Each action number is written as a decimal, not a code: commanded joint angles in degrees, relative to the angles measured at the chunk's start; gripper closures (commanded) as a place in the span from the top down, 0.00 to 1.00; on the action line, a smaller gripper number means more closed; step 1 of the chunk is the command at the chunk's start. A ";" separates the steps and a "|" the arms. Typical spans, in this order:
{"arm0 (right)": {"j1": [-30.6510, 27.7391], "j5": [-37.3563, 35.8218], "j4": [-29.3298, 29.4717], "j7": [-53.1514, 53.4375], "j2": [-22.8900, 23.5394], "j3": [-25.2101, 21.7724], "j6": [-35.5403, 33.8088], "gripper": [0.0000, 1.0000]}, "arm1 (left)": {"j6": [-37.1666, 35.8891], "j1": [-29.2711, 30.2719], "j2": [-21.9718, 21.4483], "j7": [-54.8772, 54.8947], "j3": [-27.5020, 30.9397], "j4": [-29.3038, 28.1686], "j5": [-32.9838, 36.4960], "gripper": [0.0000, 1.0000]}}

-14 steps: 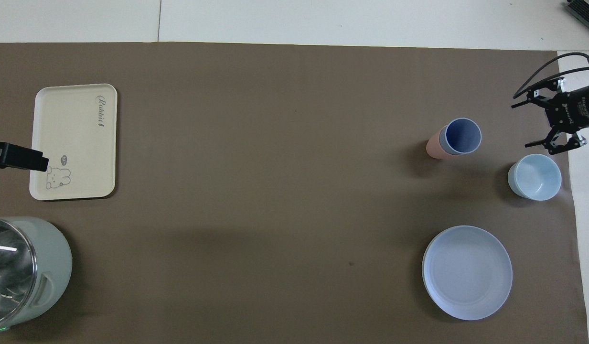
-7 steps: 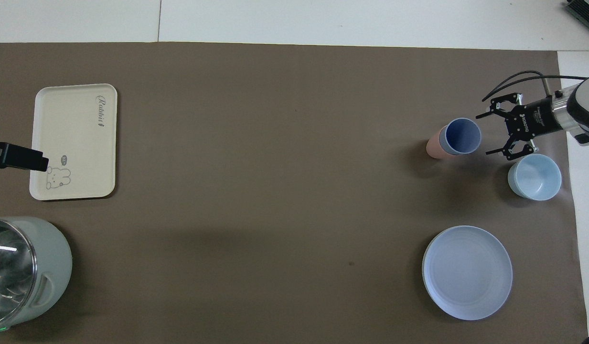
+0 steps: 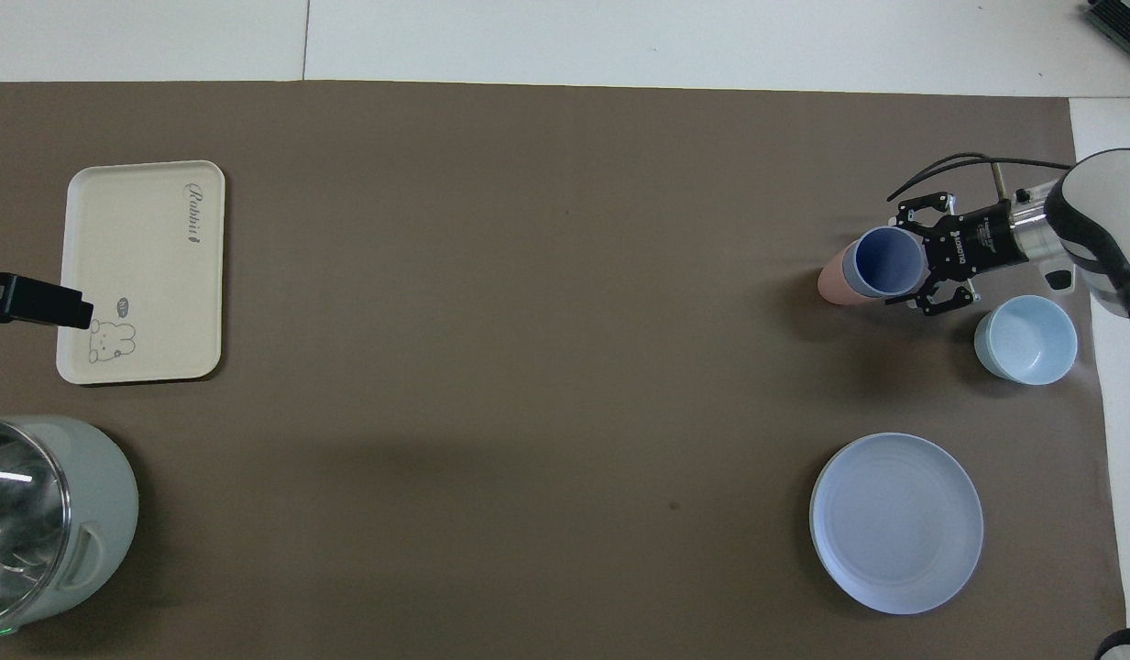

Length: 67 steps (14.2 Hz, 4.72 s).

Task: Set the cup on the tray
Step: 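Close the right gripper on the blue cup's rim, then carry the cup toward the center while the left gripper reaches in, then grasp the cup with the left gripper from the right gripper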

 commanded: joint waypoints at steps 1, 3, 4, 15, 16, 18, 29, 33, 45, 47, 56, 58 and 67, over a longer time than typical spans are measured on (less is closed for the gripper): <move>-0.29 4.01 -3.39 -0.99 -2.42 0.29 1.01 0.98 | 0.47 0.64 -1.13 -0.41 -0.35 -1.41 0.18 1.00; -0.29 4.64 -5.84 -2.38 -3.39 0.29 1.01 0.98 | 0.47 0.64 -1.13 -0.41 -0.35 -1.41 0.18 1.00; -0.20 5.43 -6.37 -3.79 -3.57 0.29 1.19 0.98 | 0.47 0.64 -1.13 -0.41 -0.35 -1.41 0.18 1.00; 2.79 10.87 -9.98 -4.15 -6.02 0.38 0.22 0.00 | 0.38 0.64 -1.13 -0.41 -0.35 -1.41 0.18 1.00; 4.44 12.10 -10.94 -3.72 -7.33 0.47 0.22 0.00 | 0.64 0.72 -1.13 -0.33 -0.35 -1.41 0.18 1.00; 7.52 12.64 -13.14 -3.27 -10.93 0.47 0.57 0.00 | 1.08 0.46 -1.13 -0.24 -0.44 -1.33 0.18 1.00; 30.28 12.64 -12.63 19.65 -20.97 0.47 2.50 0.00 | 9.91 -14.10 -2.53 -37.17 -1.85 -5.00 -6.05 1.00; 34.68 12.64 -11.57 27.21 -21.06 0.47 7.50 0.00 | 27.85 -25.44 -6.74 -64.78 -1.85 -15.90 -8.08 0.97; 36.45 12.73 -11.65 30.74 -20.79 0.47 13.40 0.00 | 52.22 -30.65 -2.45 -78.80 -1.85 -23.21 -10.98 0.81; 36.45 12.73 -11.65 30.74 -20.79 0.47 13.40 0.00 | 53.72 -31.88 -1.48 -80.74 -1.76 -22.69 -10.98 0.73; 36.54 12.82 -11.74 30.83 -20.71 0.82 15.78 0.00 | 50.32 -31.88 -1.57 -80.31 -1.85 -21.02 -10.98 0.62; 36.45 12.82 -11.74 30.83 -20.62 0.82 15.78 0.00 | 48.90 -32.06 -1.65 -80.04 -1.85 -21.01 -10.98 0.62; 36.36 12.82 -11.74 30.74 -20.62 0.82 15.87 0.00 | 48.28 -33.20 -2.00 -79.87 -1.76 -21.63 -10.89 0.60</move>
